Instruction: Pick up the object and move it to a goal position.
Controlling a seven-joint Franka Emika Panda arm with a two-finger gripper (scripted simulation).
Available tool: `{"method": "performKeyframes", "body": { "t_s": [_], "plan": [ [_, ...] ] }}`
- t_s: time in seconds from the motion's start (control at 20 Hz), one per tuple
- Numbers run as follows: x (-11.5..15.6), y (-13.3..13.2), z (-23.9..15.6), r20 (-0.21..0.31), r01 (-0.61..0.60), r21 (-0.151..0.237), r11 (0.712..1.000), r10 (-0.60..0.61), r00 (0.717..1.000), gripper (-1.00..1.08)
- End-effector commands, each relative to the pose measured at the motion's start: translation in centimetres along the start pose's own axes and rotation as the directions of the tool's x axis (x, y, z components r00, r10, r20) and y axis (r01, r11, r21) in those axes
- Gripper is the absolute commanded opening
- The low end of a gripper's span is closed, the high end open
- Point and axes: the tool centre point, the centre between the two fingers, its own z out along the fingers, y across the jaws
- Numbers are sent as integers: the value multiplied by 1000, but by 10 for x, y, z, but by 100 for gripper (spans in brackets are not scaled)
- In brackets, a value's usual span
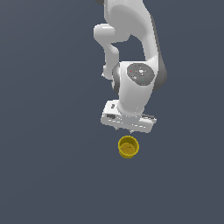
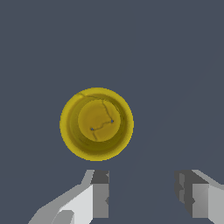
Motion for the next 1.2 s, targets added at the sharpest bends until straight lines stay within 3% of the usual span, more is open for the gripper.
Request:
{"method": "performKeyframes", "body": {
  "t_s": [0.0, 0.55, 1.15],
  "plan": [
    [8, -6, 4, 4, -56, -14, 998, 56, 998, 28],
    [36, -32, 25, -8, -288, -82, 954, 288, 957, 28],
    [54, -64, 47, -70, -505, -148, 850, 500, 863, 28]
  ]
}}
